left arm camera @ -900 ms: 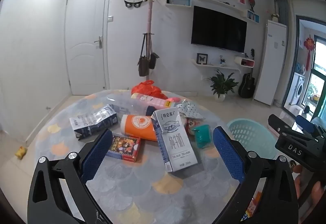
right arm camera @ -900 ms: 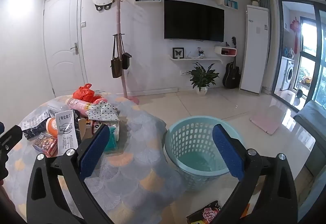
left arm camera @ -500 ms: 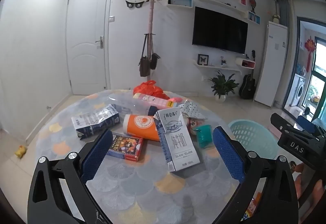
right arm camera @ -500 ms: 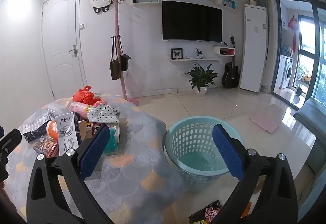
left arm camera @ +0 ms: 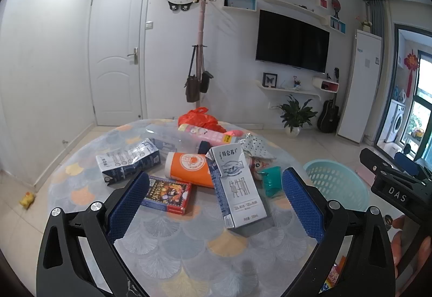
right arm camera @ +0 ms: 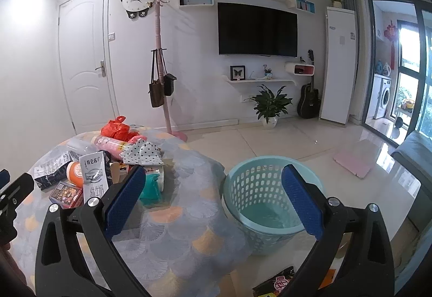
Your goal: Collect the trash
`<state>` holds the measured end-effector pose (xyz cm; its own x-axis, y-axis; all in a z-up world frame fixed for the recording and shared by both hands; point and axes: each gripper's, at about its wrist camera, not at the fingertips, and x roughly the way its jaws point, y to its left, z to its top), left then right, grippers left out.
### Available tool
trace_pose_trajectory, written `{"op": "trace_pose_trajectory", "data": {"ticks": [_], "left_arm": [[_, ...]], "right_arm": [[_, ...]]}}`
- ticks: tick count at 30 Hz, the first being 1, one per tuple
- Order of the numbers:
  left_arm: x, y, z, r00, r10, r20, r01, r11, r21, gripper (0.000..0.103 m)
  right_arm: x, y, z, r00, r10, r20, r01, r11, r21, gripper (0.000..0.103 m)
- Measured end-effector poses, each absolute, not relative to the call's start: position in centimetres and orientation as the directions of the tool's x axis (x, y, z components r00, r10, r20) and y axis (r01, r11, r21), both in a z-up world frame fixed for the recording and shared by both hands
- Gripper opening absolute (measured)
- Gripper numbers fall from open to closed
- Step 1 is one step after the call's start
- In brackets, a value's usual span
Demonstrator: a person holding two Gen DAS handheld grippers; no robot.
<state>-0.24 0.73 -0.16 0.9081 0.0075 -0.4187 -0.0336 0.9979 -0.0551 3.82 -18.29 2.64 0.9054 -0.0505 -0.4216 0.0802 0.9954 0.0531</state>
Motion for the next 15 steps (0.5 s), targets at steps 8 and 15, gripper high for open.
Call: {"op": "trace_pose_trajectory", "data": {"ticks": [8,15], "left_arm": [[-0.25,1.26,-0.19,0.906,-0.010,-0.423,-0.031,0.995,-0.090,0.096],[-0.43,1.43,-0.24,0.909,0.000,-0.416,-0.038,0.996,-0.082,0.096]], "right_arm": [[3.62,-17.79,2.82,0.913,-0.058,-0.405,0.077,0.997,0.031,0.095],[3.41,-17.46,2.88,0.916,-0.042,-0.399,0.059,0.998,0.030,0.095]]}}
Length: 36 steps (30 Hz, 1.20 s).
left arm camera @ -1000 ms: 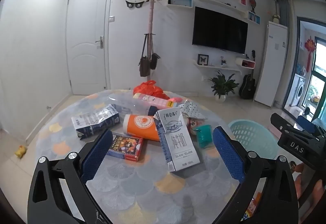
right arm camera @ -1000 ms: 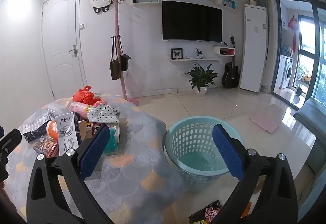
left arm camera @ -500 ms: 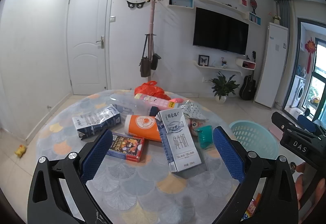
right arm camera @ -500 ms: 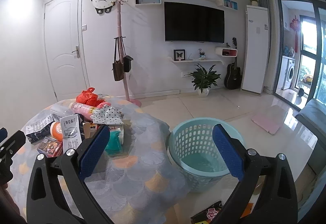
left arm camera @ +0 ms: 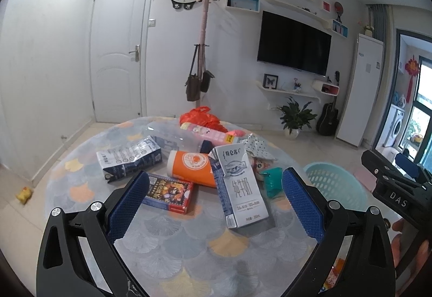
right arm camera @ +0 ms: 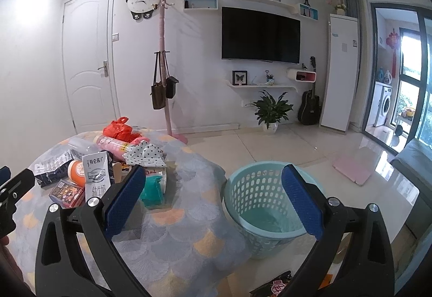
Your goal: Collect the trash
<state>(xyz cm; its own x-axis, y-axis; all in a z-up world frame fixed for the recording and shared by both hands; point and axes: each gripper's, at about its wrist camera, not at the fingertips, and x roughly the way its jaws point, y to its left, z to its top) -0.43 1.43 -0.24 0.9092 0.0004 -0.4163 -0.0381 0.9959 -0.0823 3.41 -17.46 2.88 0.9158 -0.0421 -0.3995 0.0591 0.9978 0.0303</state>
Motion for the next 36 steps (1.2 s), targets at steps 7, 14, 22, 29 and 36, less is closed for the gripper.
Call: {"op": "trace_pose_trajectory", "data": {"ticks": [7,14,22,29,36], "left_arm": [[-0.3,1.3,-0.4,0.908,-0.005,-0.420,-0.032,0.996,-0.082,0.096],[-0.3,1.4,-0.6,0.907,-0.005,-0.421,-0.034,0.996,-0.087,0.096],[-0.1,1.9,-0.9,0.902,-0.006,-0.431,-0.042,0.994,-0.101,0.096],[-0.1,2.3,-1.1,0.900,-0.003,-0.435,-0.047,0.993,-0.105,0.096],[-0.2,2.4,-1.1,0.899,0.001,-0.438,-0.052,0.993,-0.105,0.096]], "right_arm": [[3.3,-17.5,2.9,0.916,-0.040,-0.398,0.059,0.998,0.035,0.095],[3.4,-17.3,2.9,0.914,-0.039,-0.404,0.057,0.998,0.034,0.095],[3.6,-17.0,2.6,0.910,-0.033,-0.413,0.051,0.998,0.032,0.095],[3.6,-16.9,2.6,0.911,-0.033,-0.411,0.051,0.998,0.033,0.095],[3.6,-16.6,2.5,0.910,-0.027,-0.414,0.044,0.999,0.032,0.095]]}}
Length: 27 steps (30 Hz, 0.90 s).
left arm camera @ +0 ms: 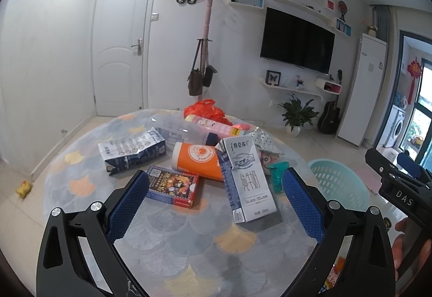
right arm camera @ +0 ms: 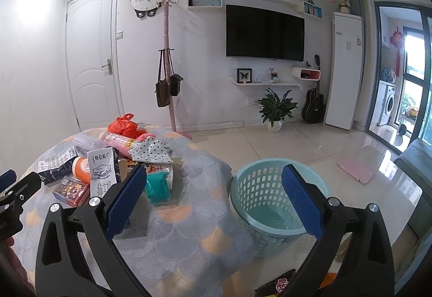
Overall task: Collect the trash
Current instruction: 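Grasp the card game box with the left tool while the right tool grasps the white milk carton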
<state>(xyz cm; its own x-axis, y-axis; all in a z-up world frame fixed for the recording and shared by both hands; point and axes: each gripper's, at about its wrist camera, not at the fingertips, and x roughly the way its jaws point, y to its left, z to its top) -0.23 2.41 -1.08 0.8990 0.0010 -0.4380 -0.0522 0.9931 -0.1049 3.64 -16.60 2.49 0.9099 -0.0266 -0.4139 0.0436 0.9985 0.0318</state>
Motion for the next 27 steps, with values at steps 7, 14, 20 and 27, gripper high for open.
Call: {"op": "trace_pose_trajectory", "data": {"ticks": [7,14,20,27], "left_arm": [[0.3,4.0,-2.2,0.888,0.028,-0.459,-0.083,0.992,-0.099,0.096],[2.7,6.8,-4.9,0.841,0.048,-0.539,-0.129,0.985,-0.114,0.096],[6.9,6.7,-7.6,0.761,0.076,-0.644,-0.137,0.990,-0.045,0.095],[10.2,7.4,-10.2,0.665,0.143,-0.733,-0.185,0.982,0.023,0.088]], "right_arm": [[4.3,-15.6,1.9,0.901,0.001,-0.434,0.013,1.000,0.028,0.085],[5.5,-13.5,0.2,0.874,0.093,-0.476,-0.072,0.996,0.061,0.075],[7.1,-11.0,-1.4,0.833,0.167,-0.527,-0.156,0.986,0.066,0.075],[8.9,-9.0,-3.1,0.776,0.251,-0.579,-0.230,0.967,0.111,0.075]]}}
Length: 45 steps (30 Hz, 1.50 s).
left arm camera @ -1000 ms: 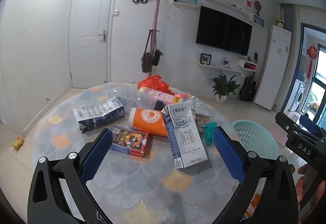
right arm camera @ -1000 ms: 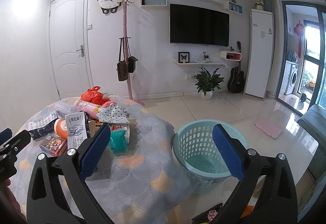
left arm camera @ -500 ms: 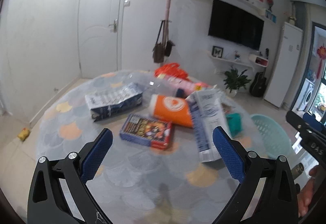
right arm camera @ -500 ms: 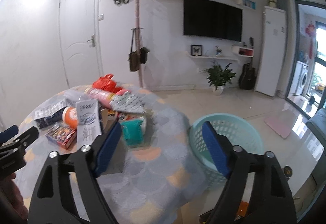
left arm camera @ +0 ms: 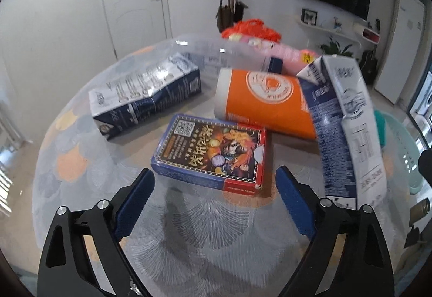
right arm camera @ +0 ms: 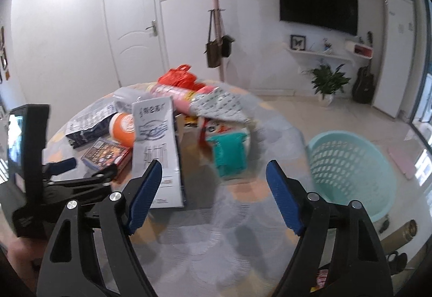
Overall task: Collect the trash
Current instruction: 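Grasp the card game box with the left tool while the right tool grasps the white milk carton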
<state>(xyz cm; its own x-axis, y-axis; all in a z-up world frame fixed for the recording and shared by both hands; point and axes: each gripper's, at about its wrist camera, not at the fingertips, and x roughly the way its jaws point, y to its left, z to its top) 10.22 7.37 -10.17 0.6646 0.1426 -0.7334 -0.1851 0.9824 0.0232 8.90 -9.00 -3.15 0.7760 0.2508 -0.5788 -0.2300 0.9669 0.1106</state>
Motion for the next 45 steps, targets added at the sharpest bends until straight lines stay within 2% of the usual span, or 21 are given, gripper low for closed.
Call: {"op": "trace_pose_trajectory", "data": {"ticks": [2,6,11,13,14,16,17,21,25,31,38,41,45], "left_arm": [[10.6,7.9,-10.5,0.640,0.151,-0.754,-0.204,0.979,0.023,0.084],[10.2,9.7,-10.8,0.635,0.098,-0.767,-0.220,0.974,-0.058,0.080],[7.4,12.7,-10.5,0.625,0.136,-0.769,-0.290,0.955,-0.068,0.079],[5.9,14.5,-10.2,0.631,0.146,-0.762,-0.321,0.943,-0.085,0.074],[5.5,15.2,-10.0,0.625,0.163,-0.763,-0.343,0.936,-0.080,0.077],[4.5,16.5,-9.6,0.605,0.235,-0.761,-0.397,0.917,-0.033,0.075],[4.2,17.0,-9.2,0.614,0.233,-0.754,-0.395,0.918,-0.038,0.075],[4.2,17.6,-7.5,0.704,0.057,-0.708,-0.302,0.926,-0.226,0.083],[6.7,16.6,-7.2,0.717,-0.030,-0.696,-0.254,0.919,-0.300,0.085],[11.4,15.5,-9.3,0.648,0.028,-0.761,-0.311,0.922,-0.231,0.081],[12.8,14.1,-9.7,0.616,0.127,-0.777,-0.320,0.942,-0.100,0.081],[12.2,13.7,-9.6,0.611,0.166,-0.774,-0.318,0.947,-0.048,0.077],[11.9,13.3,-9.5,0.622,0.159,-0.767,-0.305,0.951,-0.050,0.069]], "right_arm": [[9.4,-8.5,-3.6,0.757,0.275,-0.593,-0.249,0.960,0.127,0.075],[10.4,-7.3,-4.3,0.720,0.321,-0.615,-0.286,0.945,0.158,0.075],[11.2,-5.6,-5.0,0.690,0.357,-0.630,-0.323,0.930,0.172,0.076],[11.6,-5.0,-5.3,0.679,0.366,-0.637,-0.333,0.926,0.178,0.078],[11.7,-4.8,-5.5,0.677,0.367,-0.638,-0.335,0.925,0.177,0.080],[12.2,-4.3,-5.7,0.670,0.369,-0.644,-0.336,0.925,0.179,0.080],[12.4,-4.1,-5.8,0.667,0.371,-0.646,-0.337,0.924,0.182,0.080],[13.3,-3.5,-6.2,0.666,0.356,-0.655,-0.329,0.929,0.170,0.080],[14.1,-3.5,-6.3,0.671,0.349,-0.655,-0.321,0.932,0.167,0.080],[14.7,-3.7,-6.5,0.661,0.357,-0.660,-0.319,0.930,0.184,0.080],[14.5,-3.5,-6.4,0.681,0.337,-0.650,-0.312,0.937,0.159,0.080],[14.3,-3.4,-6.2,0.693,0.330,-0.641,-0.311,0.939,0.147,0.079],[14.1,-3.1,-6.2,0.700,0.323,-0.636,-0.310,0.941,0.137,0.071]]}}
